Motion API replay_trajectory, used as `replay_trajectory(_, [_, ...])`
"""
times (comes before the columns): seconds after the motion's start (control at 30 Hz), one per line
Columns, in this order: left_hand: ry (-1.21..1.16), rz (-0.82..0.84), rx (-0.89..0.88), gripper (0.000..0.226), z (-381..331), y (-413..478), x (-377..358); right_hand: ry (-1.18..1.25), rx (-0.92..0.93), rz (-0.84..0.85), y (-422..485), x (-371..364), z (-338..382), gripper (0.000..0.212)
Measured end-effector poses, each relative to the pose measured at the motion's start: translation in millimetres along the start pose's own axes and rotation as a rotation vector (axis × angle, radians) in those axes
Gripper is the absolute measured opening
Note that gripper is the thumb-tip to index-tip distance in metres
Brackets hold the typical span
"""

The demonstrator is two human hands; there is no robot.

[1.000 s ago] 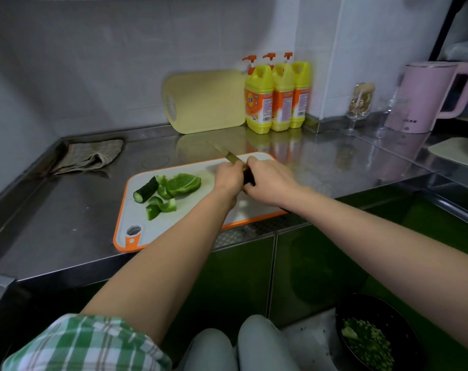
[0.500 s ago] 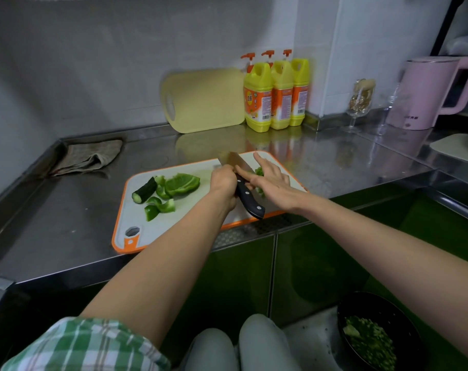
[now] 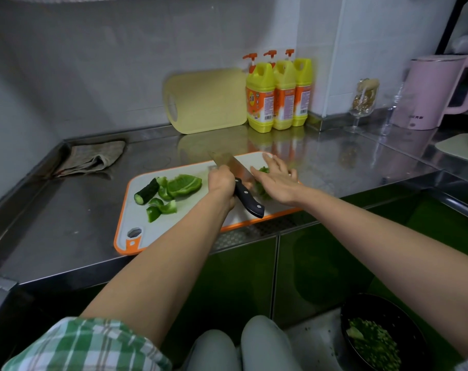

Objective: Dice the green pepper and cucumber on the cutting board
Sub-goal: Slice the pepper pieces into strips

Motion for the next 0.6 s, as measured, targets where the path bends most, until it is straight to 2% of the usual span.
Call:
replay_trajectory(0.07, [0.014,0.002,-0.008,0.014,-1,-1,2,-0.038,-0.03,-0.013,1,2,-4,0.052])
replay_trajectory(0.2, [0.018,0.018,-0.027,0.023,-2,0,3,-0.044,0.12,0.047,-3,-2,17,0.052])
replay_trajectory(0.33, [0.023,0.029,-0.033,0.027,-5,-6,5,-0.082,0.02,-0.037,1,9,14,0.046])
replay_trajectory(0.47, [0.006,0.025,-0.027,0.025,-7,-5,6,-0.006,0.205,0.074,-7,-2,36,0.051])
replay_trajectory(0.6, [0.034,0.029,-0.03,0.025,-11,-11,6,-0.008,0.056,0.046,-3,-2,22,0.053])
Point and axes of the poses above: each hand's wrist, its own y-axis towards the middle knuckle, its own x-axis out of the back of the hand, z = x × y, the point moved 8 cm from there along y, towards the middle knuckle, and after that the axes turned 2 degrees about z, right-handed, at the moved point
